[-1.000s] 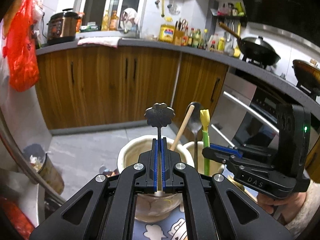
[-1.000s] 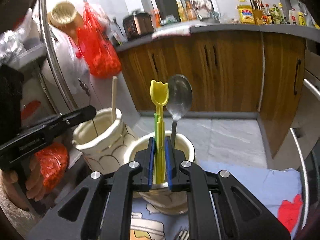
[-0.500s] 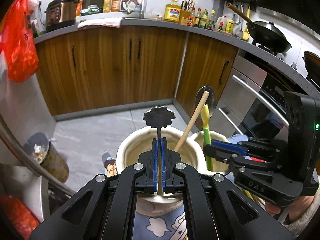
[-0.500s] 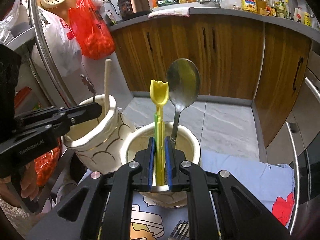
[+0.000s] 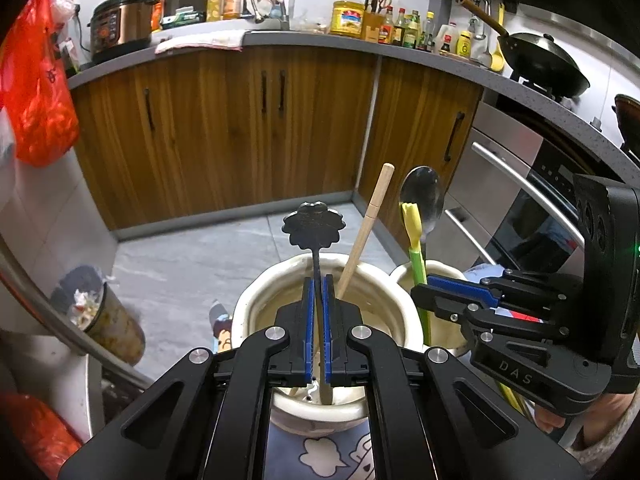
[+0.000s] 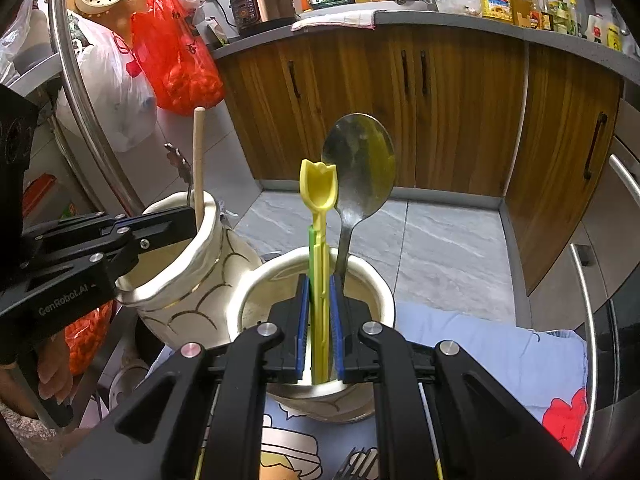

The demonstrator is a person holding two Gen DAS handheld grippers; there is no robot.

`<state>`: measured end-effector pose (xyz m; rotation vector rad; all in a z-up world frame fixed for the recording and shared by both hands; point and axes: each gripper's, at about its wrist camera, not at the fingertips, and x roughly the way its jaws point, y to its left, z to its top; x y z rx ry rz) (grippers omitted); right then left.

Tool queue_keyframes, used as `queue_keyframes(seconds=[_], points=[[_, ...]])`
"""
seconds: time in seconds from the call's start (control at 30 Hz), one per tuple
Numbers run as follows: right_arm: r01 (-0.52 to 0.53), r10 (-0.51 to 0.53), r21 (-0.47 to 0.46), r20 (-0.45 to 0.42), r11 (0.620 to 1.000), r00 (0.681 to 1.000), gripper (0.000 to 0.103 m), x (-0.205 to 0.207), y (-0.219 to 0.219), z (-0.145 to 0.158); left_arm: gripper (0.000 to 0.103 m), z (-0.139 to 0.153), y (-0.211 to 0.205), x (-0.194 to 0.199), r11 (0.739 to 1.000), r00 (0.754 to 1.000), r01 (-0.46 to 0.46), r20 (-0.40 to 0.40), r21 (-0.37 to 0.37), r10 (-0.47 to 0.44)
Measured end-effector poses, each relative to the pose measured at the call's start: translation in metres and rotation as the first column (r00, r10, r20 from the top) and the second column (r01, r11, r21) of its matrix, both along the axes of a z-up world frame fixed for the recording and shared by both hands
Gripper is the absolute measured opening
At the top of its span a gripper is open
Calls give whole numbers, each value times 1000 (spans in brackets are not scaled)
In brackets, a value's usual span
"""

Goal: Organize utensils
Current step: 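Open both grippers to release the utensils and pull back from the cups, then grasp the silver fork with the left gripper while the right grasps a wooden chopstick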

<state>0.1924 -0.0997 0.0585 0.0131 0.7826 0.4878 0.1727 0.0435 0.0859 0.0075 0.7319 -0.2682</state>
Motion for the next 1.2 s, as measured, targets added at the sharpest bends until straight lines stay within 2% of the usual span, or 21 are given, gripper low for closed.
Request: queue_keyframes(seconds=[0.1,0.2,0.27,0.33,0.37,0.47,0.73,0.77,0.83,0.87,0.9,0.97,1.03,1.1,1.2], points=[[-1,1,2,-1,1000,1000,13,0,-1,0,6,0,1,-1,1000,1000,-3,2,-3,3],[-6,6,6,-2,1000,1000,24,0,0,0,6,1,3,-2,1000,1000,-7,4,-4,7],[-6,6,10,-3,1000,1000,25,1,-2,-1,6,1,4,-2,1000,1000,-9,2,-6,9],[-8,8,24,-11,1000,1000,25,-1,-4,0,10,2,6,-2,1000,1000,-13,1,-9,13],[-11,11,32,-16,999,1000,26,-2,-5,0,17,3,7,-3,1000,1000,-14,4,-11,14],[-23,24,51,-19,998,1000,29,-8,-9,2,27,7,6,-8,1000,1000,-13,19,-11,13],[-29,27,96,22,995,999,56,-43,-34,20,37,23,6,-35,1000,998,-13,68,-19,15],[-21,19,100,26,995,999,59,-47,-40,21,40,25,6,-41,1000,997,-14,75,-22,16],[-6,3,103,32,995,999,68,-58,-52,24,55,28,5,-50,1000,996,-19,86,-24,21],[0,-4,100,35,995,999,71,-63,-58,25,68,29,5,-56,999,995,-25,95,-22,27],[6,-10,94,40,996,999,75,-68,-63,25,73,30,4,-60,999,994,-28,103,-21,30],[32,-36,70,52,997,998,82,-79,-77,25,79,31,0,-71,999,992,-31,120,-16,33],[60,-63,52,63,997,996,92,-88,-90,25,80,29,-5,-81,1000,992,-25,126,-14,26],[85,-87,29,77,996,993,97,-98,-103,23,91,24,-10,-90,1000,992,-17,122,-20,20],[128,-125,-22,88,992,988,98,-111,-121,16,94,15,-20,-100,1000,992,-1,128,-26,5]])
